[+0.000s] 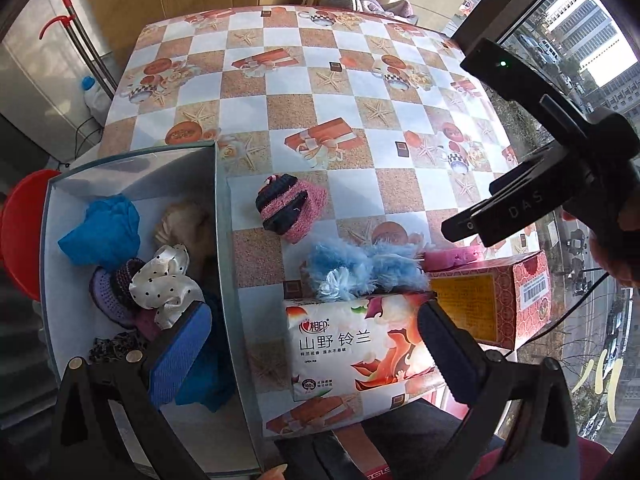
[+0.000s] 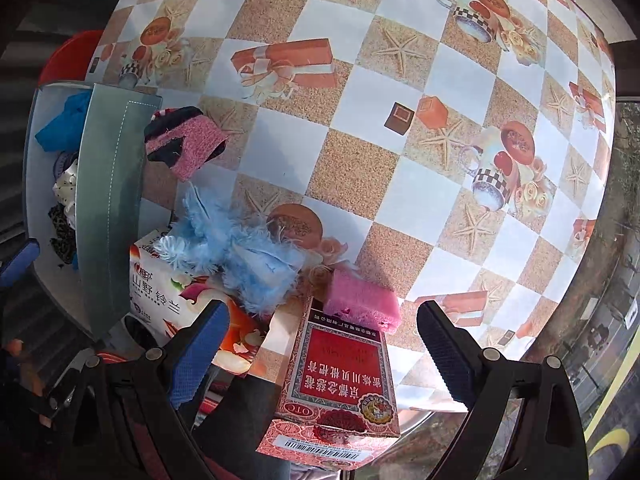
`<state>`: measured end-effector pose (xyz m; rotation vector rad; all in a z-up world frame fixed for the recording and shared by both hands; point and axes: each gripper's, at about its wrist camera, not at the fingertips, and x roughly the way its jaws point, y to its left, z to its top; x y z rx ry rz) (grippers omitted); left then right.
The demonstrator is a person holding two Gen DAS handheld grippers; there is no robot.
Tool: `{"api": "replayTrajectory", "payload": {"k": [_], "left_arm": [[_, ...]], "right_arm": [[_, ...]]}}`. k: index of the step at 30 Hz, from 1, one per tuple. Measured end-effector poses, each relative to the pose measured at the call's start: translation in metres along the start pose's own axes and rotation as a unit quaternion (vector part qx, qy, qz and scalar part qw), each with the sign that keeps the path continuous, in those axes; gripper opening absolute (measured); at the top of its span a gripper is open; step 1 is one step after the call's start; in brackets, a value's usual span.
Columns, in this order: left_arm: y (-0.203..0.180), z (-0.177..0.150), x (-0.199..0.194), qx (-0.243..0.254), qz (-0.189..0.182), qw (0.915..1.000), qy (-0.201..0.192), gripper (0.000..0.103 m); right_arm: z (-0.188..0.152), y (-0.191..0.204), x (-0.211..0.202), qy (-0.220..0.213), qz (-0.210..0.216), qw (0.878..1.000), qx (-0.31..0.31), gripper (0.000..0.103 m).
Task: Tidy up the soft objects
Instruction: 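Grasp the pink-red knit hat with the left tool while the right tool grasps the blue fluffy boa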
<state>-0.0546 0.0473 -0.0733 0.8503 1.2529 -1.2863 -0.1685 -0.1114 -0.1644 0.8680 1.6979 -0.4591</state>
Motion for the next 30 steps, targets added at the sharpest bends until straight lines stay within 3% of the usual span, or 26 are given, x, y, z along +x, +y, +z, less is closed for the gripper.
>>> {"api": "replayTrajectory", "payload": {"k": [9,13,15,21,26,28,30], "left_arm": [[0.003,-0.005,0.011,-0.062,0.008,0.9978,0.021,0.103],[-0.001,-0.001,0.018,-0.071,0.014,0.9969,0.031,0.103],[-0.005,0.005,0.023,-0.069,0.017,0.9968,0.035,0.103],[-0.016,0.034,0.048,-0.058,0.031,0.9967,0.047,0.103],[-0.025,0.054,0.065,-0.043,0.043,0.9965,0.056,0.103],[-0.025,0.061,0.075,-0.048,0.047,0.9956,0.065,0.103],[-0.024,0.068,0.086,-0.06,0.051,0.9938,0.077,0.103]], "right_arm": [[0.045,0.053,0.078,0.096,-0.016,0.987,-0.128,0.096],[0.048,0.06,0.102,0.124,-0.037,0.98,-0.15,0.096],[0.047,0.056,0.105,0.122,-0.047,0.98,-0.149,0.102],[0.057,-0.002,0.086,0.061,-0.066,0.994,-0.06,0.102],[0.052,-0.082,0.08,0.037,-0.102,0.993,0.04,0.102],[0.04,-0.114,0.076,0.027,-0.085,0.992,0.086,0.102],[0.026,-0.131,0.066,0.002,-0.018,0.994,0.11,0.102]]}}
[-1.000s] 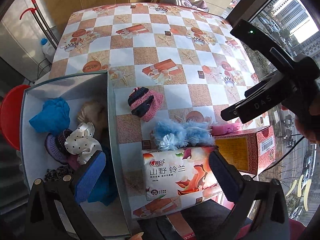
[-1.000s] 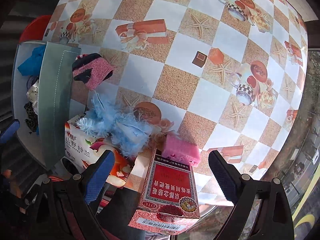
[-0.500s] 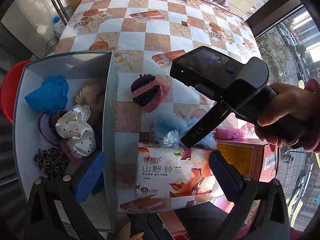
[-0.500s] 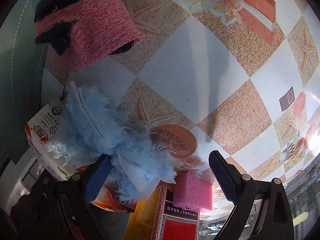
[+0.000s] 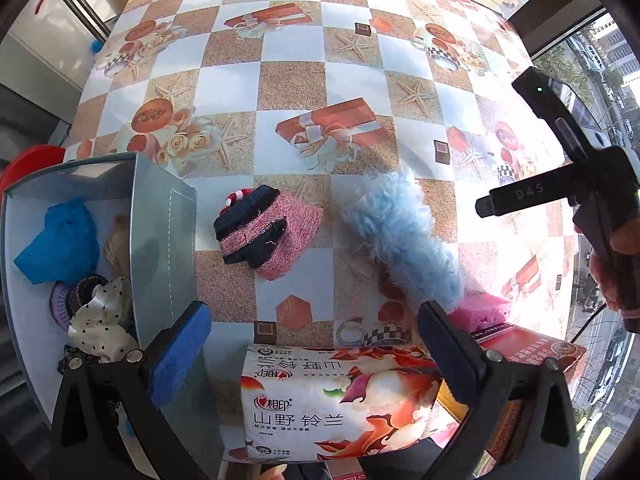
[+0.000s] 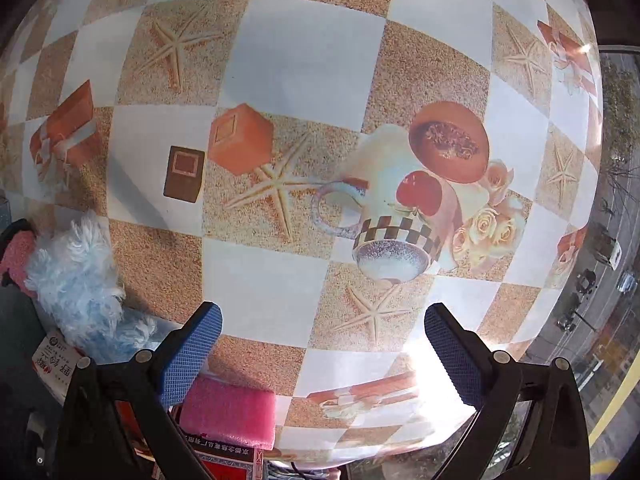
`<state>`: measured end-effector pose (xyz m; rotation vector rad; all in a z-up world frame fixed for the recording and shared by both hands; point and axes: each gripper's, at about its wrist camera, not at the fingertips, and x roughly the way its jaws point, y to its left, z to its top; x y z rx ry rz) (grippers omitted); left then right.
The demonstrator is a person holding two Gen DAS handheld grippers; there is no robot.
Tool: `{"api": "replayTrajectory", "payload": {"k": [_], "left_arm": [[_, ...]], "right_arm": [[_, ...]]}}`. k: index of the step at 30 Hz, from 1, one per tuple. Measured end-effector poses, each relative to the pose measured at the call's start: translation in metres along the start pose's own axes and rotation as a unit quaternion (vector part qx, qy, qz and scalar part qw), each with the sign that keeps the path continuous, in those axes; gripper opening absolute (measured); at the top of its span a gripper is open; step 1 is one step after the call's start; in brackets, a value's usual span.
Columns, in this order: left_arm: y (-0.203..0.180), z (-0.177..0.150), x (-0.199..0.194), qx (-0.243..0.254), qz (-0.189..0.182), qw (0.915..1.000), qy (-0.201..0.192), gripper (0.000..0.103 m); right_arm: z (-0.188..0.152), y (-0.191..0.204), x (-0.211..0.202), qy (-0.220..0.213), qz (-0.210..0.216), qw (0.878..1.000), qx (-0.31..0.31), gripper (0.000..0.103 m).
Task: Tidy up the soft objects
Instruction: 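Grasp the pink-red knit hat with the left tool while the right tool grasps the blue fluffy boa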
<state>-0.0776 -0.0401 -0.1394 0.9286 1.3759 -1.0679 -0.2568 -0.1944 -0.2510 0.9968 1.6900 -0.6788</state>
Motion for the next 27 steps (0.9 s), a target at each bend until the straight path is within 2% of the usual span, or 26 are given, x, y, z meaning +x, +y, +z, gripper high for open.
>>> {"api": "replayTrajectory", "payload": {"k": [2,4,9,10,13,17,18,22,24,27], "left_arm": [[0.002,0.005,0.006,-0.019,0.005,0.9998,0.007,0.103],[0.004,0.005,0.004,-0.032,0.001,0.9995,0.003,0.103],[0.005,-0.007,-0.015,-0.04,0.012,0.999,-0.018,0.103],[0.006,-0.009,-0.016,-0.044,0.027,0.9985,-0.018,0.103],[0.011,-0.006,-0.008,-0.063,0.021,0.9978,-0.003,0.103],[0.007,0.006,0.002,-0.079,0.025,0.9965,0.0,0.103],[0.004,0.01,0.006,-0.08,0.029,0.9964,0.002,0.103],[0.001,0.025,0.034,-0.105,0.052,0.9929,0.022,0.103],[0.003,0.033,0.046,-0.124,0.063,0.9898,0.031,0.103],[0.006,0.043,0.056,-0.133,0.079,0.9876,0.027,0.103]], "right_arm": [[-0.01,0.003,-0.011,-0.018,0.066,0.997,-0.02,0.102],[-0.018,0.024,-0.019,-0.027,0.084,0.994,-0.07,0.102],[-0.022,0.092,-0.007,-0.023,0.071,0.982,-0.175,0.102],[-0.021,0.102,-0.003,-0.02,0.065,0.98,-0.187,0.102],[-0.028,0.119,0.018,-0.011,0.016,0.977,-0.21,0.102],[-0.025,0.099,0.031,-0.023,-0.052,0.982,-0.18,0.102],[-0.025,0.086,0.032,-0.027,-0.053,0.985,-0.163,0.102],[-0.02,0.023,0.032,-0.025,-0.016,0.997,-0.071,0.102],[-0.024,0.005,0.033,-0.025,-0.01,0.998,-0.054,0.102],[-0.038,-0.011,0.028,-0.048,0.005,0.998,-0.051,0.102]]}}
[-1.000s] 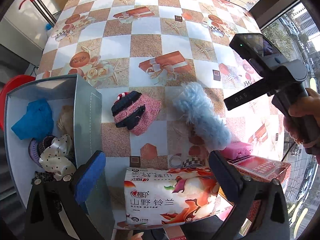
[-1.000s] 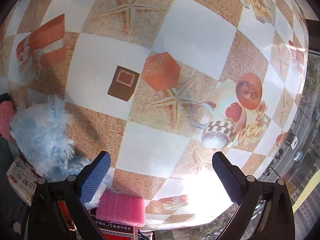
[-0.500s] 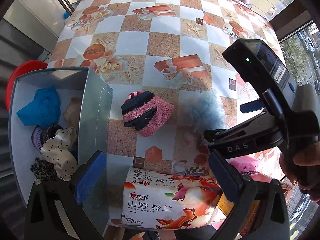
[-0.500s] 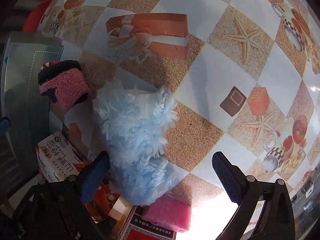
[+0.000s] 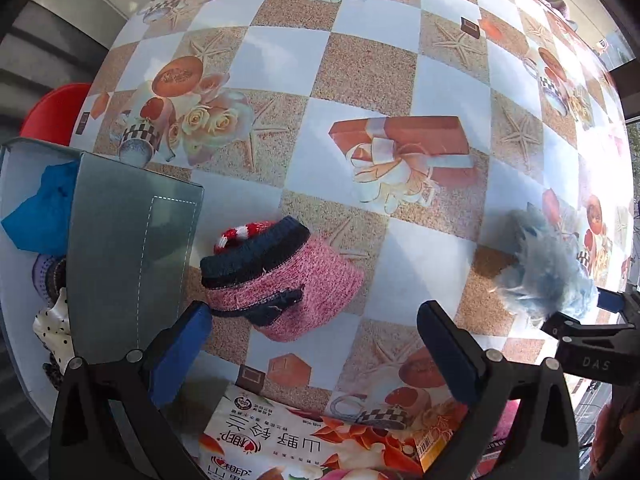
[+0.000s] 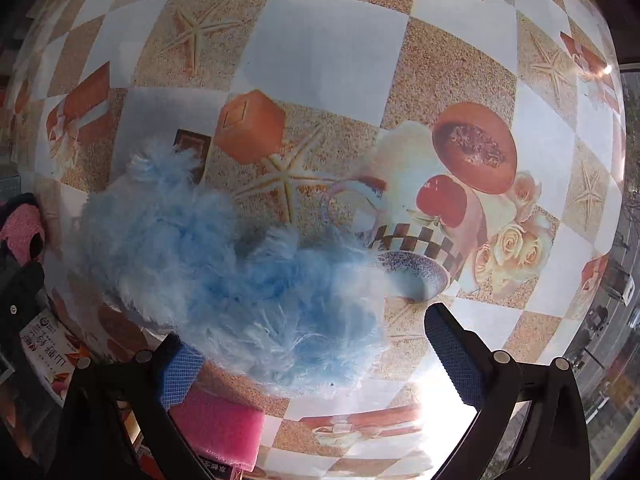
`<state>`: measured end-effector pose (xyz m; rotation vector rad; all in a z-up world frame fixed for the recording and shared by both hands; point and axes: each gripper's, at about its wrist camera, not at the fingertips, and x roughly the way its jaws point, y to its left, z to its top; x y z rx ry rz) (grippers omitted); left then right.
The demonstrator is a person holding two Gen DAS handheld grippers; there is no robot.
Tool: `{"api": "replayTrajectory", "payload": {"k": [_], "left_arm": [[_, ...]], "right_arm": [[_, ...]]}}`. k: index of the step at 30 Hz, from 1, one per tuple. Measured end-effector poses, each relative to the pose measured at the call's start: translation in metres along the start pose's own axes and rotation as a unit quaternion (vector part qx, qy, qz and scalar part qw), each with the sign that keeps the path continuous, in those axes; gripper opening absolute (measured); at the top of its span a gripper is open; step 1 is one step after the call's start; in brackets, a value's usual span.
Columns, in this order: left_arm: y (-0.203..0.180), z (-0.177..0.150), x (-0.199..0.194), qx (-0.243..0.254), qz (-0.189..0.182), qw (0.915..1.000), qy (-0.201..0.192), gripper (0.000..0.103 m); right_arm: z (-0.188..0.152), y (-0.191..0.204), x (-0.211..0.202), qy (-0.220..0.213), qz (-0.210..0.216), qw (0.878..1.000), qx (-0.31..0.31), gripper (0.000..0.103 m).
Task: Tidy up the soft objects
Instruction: 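Grasp the pink-red knit hat with the left tool while the right tool grasps the blue fluffy boa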
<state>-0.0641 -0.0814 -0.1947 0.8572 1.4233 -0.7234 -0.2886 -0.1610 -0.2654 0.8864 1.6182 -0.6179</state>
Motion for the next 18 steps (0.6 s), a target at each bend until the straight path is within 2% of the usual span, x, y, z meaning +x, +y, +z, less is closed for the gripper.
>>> {"api": "replayTrajectory", "payload": {"k": [4,7,13,14,18], "left_arm": [[-0.004,0.012,0.011,0.002,0.0,1.0,0.004,0.103],[-0.012,0.02,0.015,0.02,0.005,0.9998,-0.003,0.103],[-0.012,0.03,0.032,0.017,0.012,0.9997,0.008,0.103],[-0.011,0.031,0.033,0.016,0.009,0.9998,0.008,0.103],[-0.01,0.034,0.036,0.012,0.0,0.9999,0.011,0.103]], "right_arm": [[-0.03,0.003,-0.016,-0.054,0.005,0.998,-0.024,0.102],[-0.035,0.018,-0.028,-0.095,-0.006,0.993,-0.062,0.102],[-0.031,0.062,0.001,-0.083,-0.042,0.988,-0.127,0.102],[-0.031,0.062,0.0,-0.094,-0.037,0.987,-0.123,0.102],[-0.017,0.061,-0.009,-0.095,-0.026,0.989,-0.106,0.103]]}}
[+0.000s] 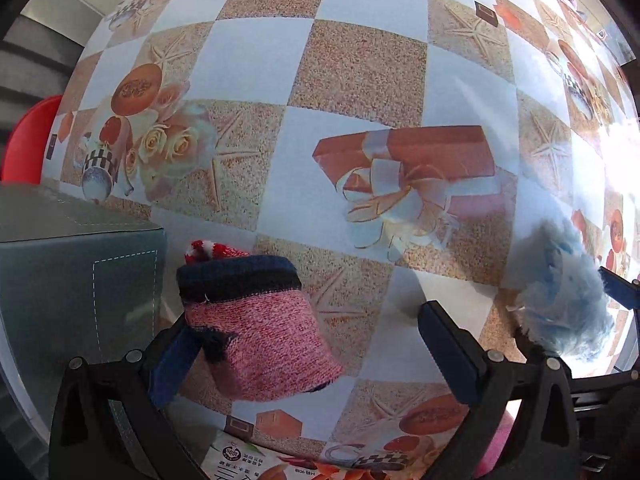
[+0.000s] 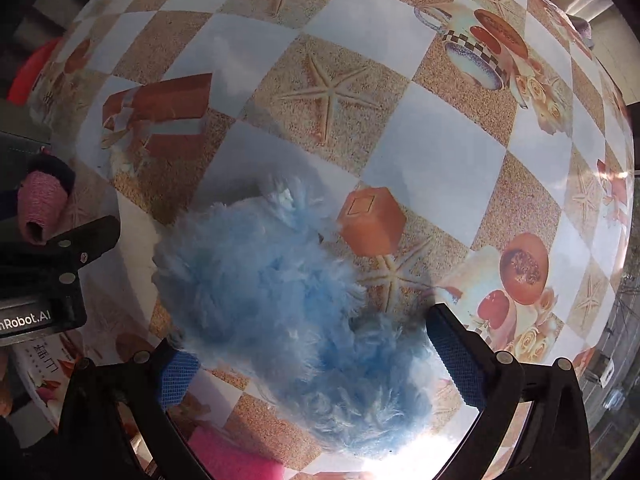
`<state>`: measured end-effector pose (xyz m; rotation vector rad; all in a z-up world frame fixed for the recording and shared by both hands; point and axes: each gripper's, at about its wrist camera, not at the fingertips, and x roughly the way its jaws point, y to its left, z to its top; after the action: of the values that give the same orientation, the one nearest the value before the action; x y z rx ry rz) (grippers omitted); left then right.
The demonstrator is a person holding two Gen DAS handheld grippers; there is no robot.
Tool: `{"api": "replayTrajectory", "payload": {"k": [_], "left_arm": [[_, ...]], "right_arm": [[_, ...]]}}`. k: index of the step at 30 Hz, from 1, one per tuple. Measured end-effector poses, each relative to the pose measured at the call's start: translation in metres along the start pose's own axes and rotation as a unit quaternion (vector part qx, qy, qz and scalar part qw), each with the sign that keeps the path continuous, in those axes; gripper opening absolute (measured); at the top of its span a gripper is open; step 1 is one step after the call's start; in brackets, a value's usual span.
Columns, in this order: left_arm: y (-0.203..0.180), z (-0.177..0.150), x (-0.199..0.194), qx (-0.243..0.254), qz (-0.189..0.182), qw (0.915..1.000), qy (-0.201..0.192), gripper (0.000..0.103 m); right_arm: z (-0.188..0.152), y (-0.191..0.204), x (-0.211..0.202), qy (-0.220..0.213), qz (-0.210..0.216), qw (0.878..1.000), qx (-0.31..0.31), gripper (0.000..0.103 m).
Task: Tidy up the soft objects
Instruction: 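Grasp the pink-red knit hat with the left tool while the right tool grasps the blue fluffy boa, then carry the pink-red hat and blue fluffy boa over the white box with both tools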
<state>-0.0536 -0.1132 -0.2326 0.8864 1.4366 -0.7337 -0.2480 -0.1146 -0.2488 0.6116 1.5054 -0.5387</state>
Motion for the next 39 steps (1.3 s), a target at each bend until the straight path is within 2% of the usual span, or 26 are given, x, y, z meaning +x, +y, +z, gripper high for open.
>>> {"api": "replayTrajectory", "payload": {"k": [2,3,4,6,8,11,12,13,14,16,17,23,26,31,34,39], "left_arm": [[0.007,-0.004,0.001,-0.007,-0.01,0.9999,0.002,0.103],[0.009,-0.004,0.001,-0.006,-0.01,0.9999,0.004,0.103],[0.01,-0.003,0.001,-0.004,-0.008,0.9999,0.009,0.103],[0.011,-0.002,0.007,-0.005,-0.006,0.9996,0.028,0.103],[0.011,0.001,0.007,-0.002,-0.002,0.9994,0.034,0.103],[0.003,0.002,0.003,0.02,0.005,0.9998,0.009,0.089],[0.001,0.0,0.0,0.031,0.009,0.9995,-0.001,0.076],[-0.002,-0.002,-0.004,0.044,0.016,0.9989,-0.011,0.054],[-0.005,-0.003,-0.007,0.06,0.027,0.9977,-0.018,0.043],[-0.007,-0.006,-0.014,0.082,0.024,0.996,-0.029,0.03],[-0.007,-0.008,-0.019,0.09,0.017,0.9952,-0.034,0.03],[-0.007,-0.041,-0.058,0.162,0.01,0.9829,-0.087,0.03],[-0.011,-0.063,-0.075,0.199,0.001,0.9749,-0.099,0.03],[-0.012,-0.096,-0.1,0.251,-0.004,0.9606,-0.118,0.03],[-0.01,-0.117,-0.112,0.272,-0.007,0.9536,-0.128,0.03],[0.001,-0.141,-0.134,0.289,-0.019,0.9455,-0.148,0.03]], "right_arm": [[0.007,-0.005,-0.002,0.002,0.0,1.0,0.001,0.103],[0.02,-0.005,-0.002,0.003,0.0,1.0,0.002,0.103],[0.047,0.001,-0.002,0.005,0.0,1.0,0.002,0.103],[0.065,0.005,-0.001,0.016,-0.001,1.0,0.001,0.103],[0.068,0.005,-0.002,0.019,-0.002,1.0,0.012,0.1],[0.079,-0.002,-0.01,0.003,-0.001,0.999,0.035,0.075],[0.081,-0.006,-0.015,-0.004,0.0,0.999,0.039,0.053],[0.081,-0.007,-0.019,-0.008,0.005,0.999,0.042,0.031],[0.082,-0.01,-0.021,-0.006,0.019,0.999,0.048,0.028],[0.08,-0.018,-0.026,-0.007,0.049,0.996,0.077,0.028],[0.078,-0.024,-0.03,-0.012,0.058,0.994,0.089,0.028],[0.055,-0.024,-0.079,-0.029,0.099,0.983,0.153,0.028],[0.026,-0.051,-0.087,-0.039,0.117,0.974,0.189,0.028],[-0.017,-0.067,-0.113,-0.058,0.134,0.957,0.249,0.028],[-0.031,-0.065,-0.124,-0.069,0.14,0.95,0.27,0.029],[-0.043,-0.035,-0.149,-0.09,0.146,0.946,0.275,0.029]]}}
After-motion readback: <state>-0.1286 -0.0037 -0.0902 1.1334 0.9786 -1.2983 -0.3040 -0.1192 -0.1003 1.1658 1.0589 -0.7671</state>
